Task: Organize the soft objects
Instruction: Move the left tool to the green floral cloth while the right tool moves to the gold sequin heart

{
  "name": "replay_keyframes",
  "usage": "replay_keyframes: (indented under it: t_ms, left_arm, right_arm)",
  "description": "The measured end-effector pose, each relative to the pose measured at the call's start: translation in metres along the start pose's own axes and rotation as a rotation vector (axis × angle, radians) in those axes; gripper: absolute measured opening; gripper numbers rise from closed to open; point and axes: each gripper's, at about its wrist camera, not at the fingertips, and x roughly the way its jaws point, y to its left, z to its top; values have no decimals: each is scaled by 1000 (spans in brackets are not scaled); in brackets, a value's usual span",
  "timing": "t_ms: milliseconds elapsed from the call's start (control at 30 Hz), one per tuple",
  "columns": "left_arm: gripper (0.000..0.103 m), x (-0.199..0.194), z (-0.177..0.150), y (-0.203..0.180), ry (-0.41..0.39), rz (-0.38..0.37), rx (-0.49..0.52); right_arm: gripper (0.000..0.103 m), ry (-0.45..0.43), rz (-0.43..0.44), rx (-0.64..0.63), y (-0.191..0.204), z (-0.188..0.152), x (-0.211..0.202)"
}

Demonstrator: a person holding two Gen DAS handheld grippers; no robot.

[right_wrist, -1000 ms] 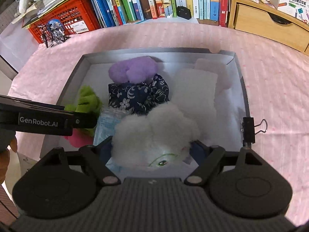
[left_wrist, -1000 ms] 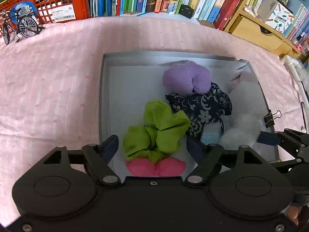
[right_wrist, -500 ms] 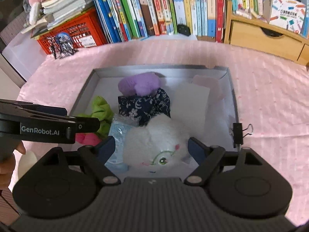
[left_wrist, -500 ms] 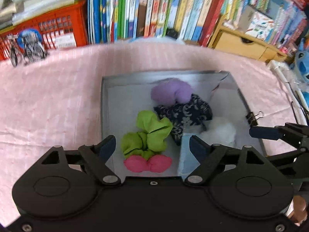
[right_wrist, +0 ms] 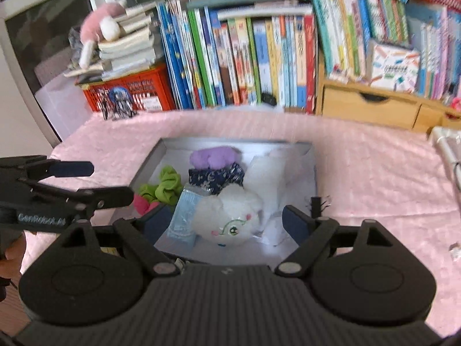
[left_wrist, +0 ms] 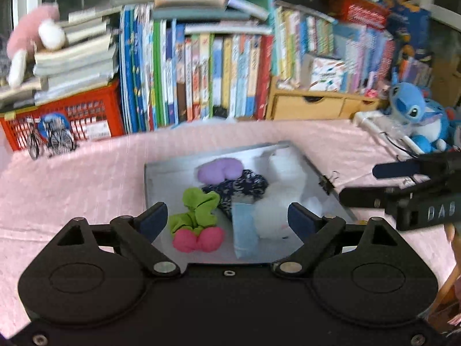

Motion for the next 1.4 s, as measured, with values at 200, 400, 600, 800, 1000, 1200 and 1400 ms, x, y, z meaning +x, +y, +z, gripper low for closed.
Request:
replay_keyframes:
  t_ms: [200, 400, 600, 800, 1000, 1200, 1400]
  left_arm:
    - [94, -35, -41, -22, -137, 10, 39]
    - [96, -49, -91, -27, -233, -43, 13]
    - [96, -56, -135, -29, -265, -28, -10]
    - [96, -58, -171, -41, -321, 33, -21]
    - [90, -45, -195, -52, -313, 74, -33]
    - [67, -17, -198, -52, -259, 104, -105]
    - [58, 1, -192, -56, -249, 134, -120]
  right_arm:
    - [93, -150, -13, -30, 0, -27, -36]
    - [96, -299, -40, -58, -3, -69, -57]
    - [98, -370, -84, -95, -9, -112, -63]
    - [100, -394, -125, -100, -14, -144, -59]
    - [99, -399, -181, -70, -19, -177, -48]
    - [88, -354, -201, -72, -16, -197, -36]
    - [79, -301, -229, -162, -1, -200, -24]
